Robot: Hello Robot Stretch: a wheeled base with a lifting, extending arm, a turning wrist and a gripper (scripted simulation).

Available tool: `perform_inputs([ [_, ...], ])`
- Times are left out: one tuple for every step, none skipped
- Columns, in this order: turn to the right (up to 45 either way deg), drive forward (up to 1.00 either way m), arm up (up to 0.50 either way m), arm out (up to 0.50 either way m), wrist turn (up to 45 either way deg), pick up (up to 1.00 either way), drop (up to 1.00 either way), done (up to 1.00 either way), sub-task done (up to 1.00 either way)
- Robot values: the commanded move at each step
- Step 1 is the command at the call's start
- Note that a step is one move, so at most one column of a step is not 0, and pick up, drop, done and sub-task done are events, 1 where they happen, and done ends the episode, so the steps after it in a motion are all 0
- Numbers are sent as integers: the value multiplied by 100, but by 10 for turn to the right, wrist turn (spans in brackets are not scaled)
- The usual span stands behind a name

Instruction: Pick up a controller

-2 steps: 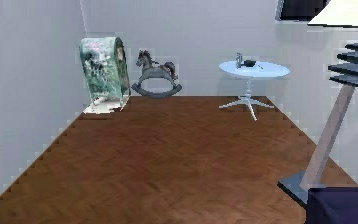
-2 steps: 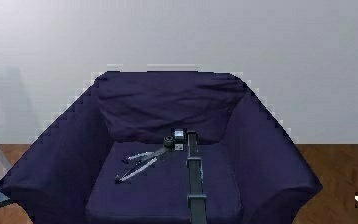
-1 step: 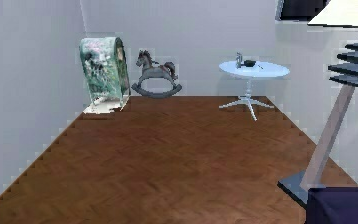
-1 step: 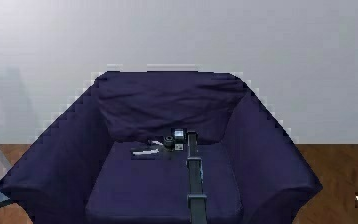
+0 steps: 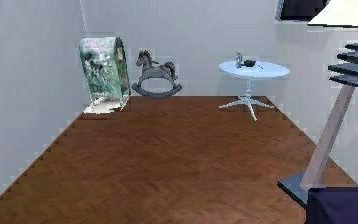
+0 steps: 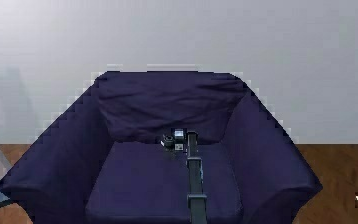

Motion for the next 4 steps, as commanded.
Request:
perform_inputs([
  [0,0,0,0,420,0,0,0,0],
  [0,0,-30,0,0,0,0,0,0],
  [0,0,0,0,0,100,0,0,0],
  [0,0,10,0,0,0,0,0,0],
])
